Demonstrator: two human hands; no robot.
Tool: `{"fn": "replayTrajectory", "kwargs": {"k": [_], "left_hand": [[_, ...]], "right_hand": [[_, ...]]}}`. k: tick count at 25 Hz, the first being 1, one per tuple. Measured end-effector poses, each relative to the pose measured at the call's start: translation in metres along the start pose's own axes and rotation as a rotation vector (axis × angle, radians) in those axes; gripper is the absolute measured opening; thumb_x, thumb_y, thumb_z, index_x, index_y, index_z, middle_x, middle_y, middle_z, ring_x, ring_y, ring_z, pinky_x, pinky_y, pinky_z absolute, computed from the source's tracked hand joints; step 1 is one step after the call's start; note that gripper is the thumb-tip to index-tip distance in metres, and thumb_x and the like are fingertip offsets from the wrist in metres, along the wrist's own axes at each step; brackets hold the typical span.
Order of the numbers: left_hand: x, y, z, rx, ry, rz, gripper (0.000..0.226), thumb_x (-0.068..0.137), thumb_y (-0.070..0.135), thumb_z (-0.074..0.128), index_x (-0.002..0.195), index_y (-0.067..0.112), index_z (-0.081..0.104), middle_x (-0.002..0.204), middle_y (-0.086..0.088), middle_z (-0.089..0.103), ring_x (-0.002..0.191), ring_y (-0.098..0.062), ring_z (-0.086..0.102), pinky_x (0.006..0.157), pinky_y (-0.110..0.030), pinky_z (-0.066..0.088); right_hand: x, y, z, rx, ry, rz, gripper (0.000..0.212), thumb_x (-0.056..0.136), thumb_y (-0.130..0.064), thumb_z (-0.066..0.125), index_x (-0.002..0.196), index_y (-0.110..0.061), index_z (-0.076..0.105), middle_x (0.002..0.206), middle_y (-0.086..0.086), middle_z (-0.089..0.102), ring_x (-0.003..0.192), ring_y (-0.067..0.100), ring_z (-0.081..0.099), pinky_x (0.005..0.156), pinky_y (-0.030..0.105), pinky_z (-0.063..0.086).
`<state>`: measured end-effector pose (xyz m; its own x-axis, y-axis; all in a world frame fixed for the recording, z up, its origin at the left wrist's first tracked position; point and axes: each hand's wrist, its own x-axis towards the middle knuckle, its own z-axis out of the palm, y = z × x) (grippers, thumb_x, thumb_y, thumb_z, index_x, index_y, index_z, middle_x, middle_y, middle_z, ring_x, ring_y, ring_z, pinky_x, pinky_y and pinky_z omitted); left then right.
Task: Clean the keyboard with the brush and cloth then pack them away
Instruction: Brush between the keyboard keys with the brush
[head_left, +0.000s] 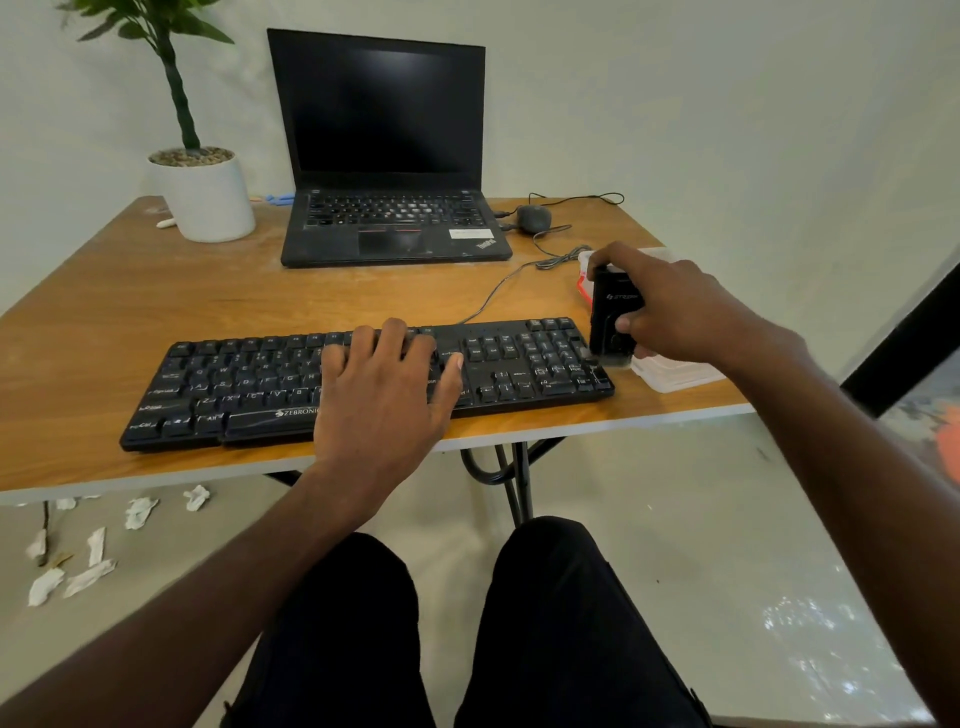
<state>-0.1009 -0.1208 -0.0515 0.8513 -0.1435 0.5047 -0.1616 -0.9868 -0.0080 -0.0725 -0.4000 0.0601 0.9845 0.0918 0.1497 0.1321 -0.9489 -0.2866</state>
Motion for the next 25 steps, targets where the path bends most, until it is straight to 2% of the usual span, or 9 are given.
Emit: {"fn": "replayTrajectory", "kwargs": {"k": [5, 9, 10, 13, 15, 18, 20, 22, 25], "left_hand": [[-0.001, -0.001, 0.000, 0.007, 0.003, 0.005, 0.059, 0.108, 0.057, 0.022, 0.120, 0.019, 0.064, 0.120, -0.004, 0.057, 0.107, -0.026, 0.051, 0.089, -0.046, 0.040], [0.000, -0.001, 0.000, 0.016, 0.013, 0.004, 0.058, 0.109, 0.057, 0.022, 0.120, 0.019, 0.064, 0.119, -0.004, 0.056, 0.106, -0.025, 0.050, 0.089, -0.046, 0.040], [0.000, -0.001, 0.000, 0.013, 0.015, 0.007, 0.056, 0.109, 0.056, 0.023, 0.120, 0.019, 0.064, 0.119, -0.004, 0.056, 0.107, -0.026, 0.051, 0.089, -0.046, 0.040], [-0.001, -0.002, 0.000, 0.005, 0.016, 0.003, 0.054, 0.109, 0.057, 0.026, 0.120, 0.019, 0.064, 0.120, -0.004, 0.057, 0.108, -0.026, 0.051, 0.090, -0.046, 0.041], [-0.001, -0.001, 0.000, 0.006, 0.024, -0.002, 0.054, 0.109, 0.057, 0.027, 0.120, 0.019, 0.064, 0.120, -0.004, 0.057, 0.108, -0.025, 0.051, 0.091, -0.046, 0.041], [0.000, -0.002, 0.002, 0.010, 0.030, 0.003, 0.054, 0.109, 0.057, 0.026, 0.121, 0.020, 0.064, 0.120, -0.003, 0.057, 0.108, -0.025, 0.051, 0.091, -0.045, 0.039], [0.000, -0.003, 0.002, 0.013, 0.036, 0.002, 0.055, 0.109, 0.057, 0.024, 0.121, 0.021, 0.064, 0.121, -0.002, 0.057, 0.108, -0.024, 0.051, 0.091, -0.044, 0.038], [-0.001, -0.004, 0.002, -0.004, 0.030, -0.011, 0.055, 0.109, 0.058, 0.022, 0.122, 0.022, 0.063, 0.121, 0.000, 0.057, 0.109, -0.023, 0.051, 0.092, -0.044, 0.039], [-0.002, -0.006, -0.003, -0.131, 0.042, -0.030, 0.052, 0.109, 0.057, 0.025, 0.123, 0.023, 0.063, 0.118, 0.003, 0.060, 0.104, -0.020, 0.056, 0.093, -0.042, 0.042]], "right_hand": [[-0.002, 0.003, -0.004, 0.141, 0.001, -0.083, 0.058, 0.092, 0.003, 0.067, 0.132, -0.037, 0.049, 0.115, 0.006, 0.063, 0.084, 0.021, 0.068, 0.070, 0.040, 0.062], [-0.001, 0.004, -0.004, -0.174, -0.029, 0.003, 0.059, 0.091, 0.001, 0.064, 0.136, -0.034, 0.048, 0.123, 0.010, 0.065, 0.094, 0.024, 0.052, 0.073, 0.035, 0.043], [-0.002, 0.005, -0.005, -0.158, -0.009, 0.021, 0.060, 0.091, 0.001, 0.064, 0.137, -0.033, 0.047, 0.123, 0.011, 0.065, 0.094, 0.025, 0.052, 0.074, 0.035, 0.041], [-0.002, -0.007, -0.005, 0.066, 0.068, -0.067, 0.062, 0.091, 0.000, 0.066, 0.136, -0.036, 0.046, 0.121, 0.009, 0.066, 0.092, 0.027, 0.062, 0.078, 0.041, 0.054], [-0.003, -0.017, -0.003, 0.145, 0.003, -0.108, 0.063, 0.092, 0.000, 0.067, 0.136, -0.040, 0.047, 0.125, 0.006, 0.065, 0.092, 0.024, 0.063, 0.077, 0.040, 0.057], [-0.005, -0.020, -0.001, -0.179, 0.021, 0.005, 0.064, 0.093, -0.009, 0.066, 0.142, -0.043, 0.045, 0.125, 0.008, 0.065, 0.096, 0.026, 0.056, 0.074, 0.038, 0.048], [-0.008, -0.025, -0.002, -0.283, 0.083, 0.024, 0.065, 0.092, -0.016, 0.068, 0.144, -0.045, 0.043, 0.124, 0.008, 0.066, 0.100, 0.031, 0.059, 0.073, 0.037, 0.044], [-0.007, -0.034, 0.000, -0.201, 0.129, -0.024, 0.068, 0.091, -0.021, 0.071, 0.146, -0.045, 0.040, 0.127, 0.006, 0.068, 0.109, 0.033, 0.063, 0.073, 0.037, 0.045], [-0.007, -0.056, 0.012, 0.020, 0.189, -0.132, 0.071, 0.091, -0.022, 0.072, 0.146, -0.049, 0.037, 0.126, 0.004, 0.070, 0.102, 0.030, 0.066, 0.077, 0.042, 0.055]]}}
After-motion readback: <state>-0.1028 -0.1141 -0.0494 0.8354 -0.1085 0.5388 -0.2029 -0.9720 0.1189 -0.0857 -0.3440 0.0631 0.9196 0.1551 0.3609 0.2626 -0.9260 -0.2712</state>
